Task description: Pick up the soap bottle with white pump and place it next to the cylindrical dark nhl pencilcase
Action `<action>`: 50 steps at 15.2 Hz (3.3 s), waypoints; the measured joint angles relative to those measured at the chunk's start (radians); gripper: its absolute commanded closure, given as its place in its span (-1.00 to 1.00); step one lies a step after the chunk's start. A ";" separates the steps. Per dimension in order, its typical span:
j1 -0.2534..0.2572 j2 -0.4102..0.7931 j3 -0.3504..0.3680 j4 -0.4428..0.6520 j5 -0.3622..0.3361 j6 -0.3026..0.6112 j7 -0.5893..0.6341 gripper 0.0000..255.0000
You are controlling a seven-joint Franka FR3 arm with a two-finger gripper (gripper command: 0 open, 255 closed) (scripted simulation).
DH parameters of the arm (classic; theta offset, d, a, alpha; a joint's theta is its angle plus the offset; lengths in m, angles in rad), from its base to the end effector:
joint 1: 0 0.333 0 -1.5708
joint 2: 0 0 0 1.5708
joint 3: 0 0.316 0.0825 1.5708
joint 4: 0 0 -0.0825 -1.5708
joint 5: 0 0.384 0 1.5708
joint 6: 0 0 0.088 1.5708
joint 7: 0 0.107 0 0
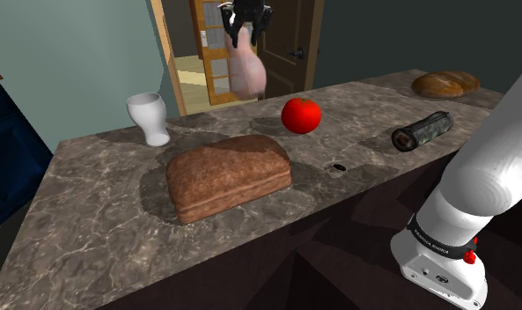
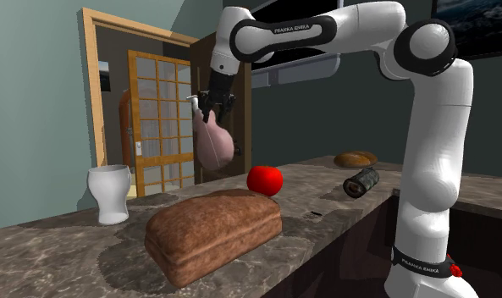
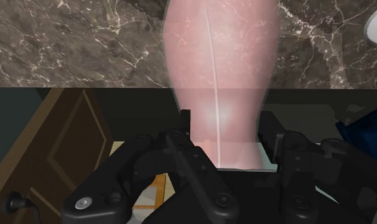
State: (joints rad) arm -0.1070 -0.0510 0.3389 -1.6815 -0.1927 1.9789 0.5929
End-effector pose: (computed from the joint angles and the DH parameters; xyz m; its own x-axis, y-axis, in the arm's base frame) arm 0.5610 0.1252 0.6414 0.8755 -0.2856 0.3898 -0.3052 -0.9522 -0.0121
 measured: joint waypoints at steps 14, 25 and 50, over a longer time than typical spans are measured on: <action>-0.055 -0.192 -0.108 -0.036 0.108 -0.122 -0.198 1.00; -0.105 -0.367 -0.290 -0.088 0.166 -0.228 -0.443 1.00; -0.189 -0.227 -0.827 0.459 0.259 -0.651 -1.041 1.00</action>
State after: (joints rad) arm -0.2959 -0.2776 -0.4882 -1.2220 0.0665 1.3277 -0.4479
